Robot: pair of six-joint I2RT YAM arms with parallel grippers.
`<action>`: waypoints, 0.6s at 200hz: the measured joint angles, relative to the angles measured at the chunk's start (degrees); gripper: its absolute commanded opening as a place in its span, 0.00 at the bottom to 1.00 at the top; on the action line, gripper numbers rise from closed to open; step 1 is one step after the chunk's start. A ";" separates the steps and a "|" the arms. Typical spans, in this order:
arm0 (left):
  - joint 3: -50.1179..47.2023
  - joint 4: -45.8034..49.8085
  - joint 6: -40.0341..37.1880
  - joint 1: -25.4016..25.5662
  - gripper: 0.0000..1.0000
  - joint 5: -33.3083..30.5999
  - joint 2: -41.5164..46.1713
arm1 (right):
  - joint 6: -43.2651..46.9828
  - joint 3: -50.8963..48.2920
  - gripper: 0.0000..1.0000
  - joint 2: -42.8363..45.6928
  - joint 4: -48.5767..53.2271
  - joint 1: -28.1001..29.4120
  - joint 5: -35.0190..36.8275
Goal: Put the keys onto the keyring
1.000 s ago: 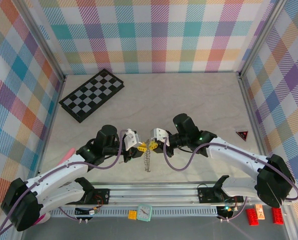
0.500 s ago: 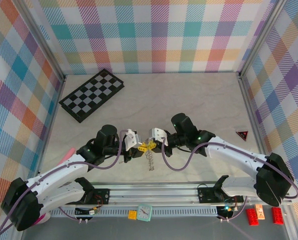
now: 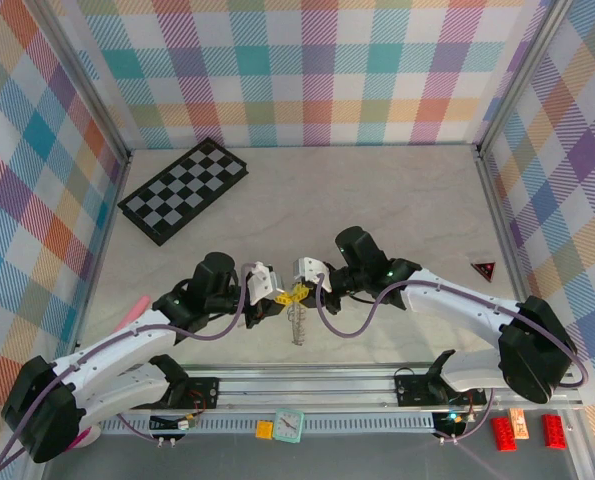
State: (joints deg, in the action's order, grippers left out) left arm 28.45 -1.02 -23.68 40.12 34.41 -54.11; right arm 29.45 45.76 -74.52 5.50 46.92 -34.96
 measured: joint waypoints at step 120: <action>-2.75 -2.16 -1.51 0.76 0.00 -3.58 3.19 | 2.69 0.07 0.14 0.66 3.21 0.37 2.14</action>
State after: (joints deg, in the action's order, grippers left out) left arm 25.69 -3.18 -25.19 40.88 30.83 -50.92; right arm 32.14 45.82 -73.87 8.71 47.29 -32.82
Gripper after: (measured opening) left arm 0.045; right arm 0.181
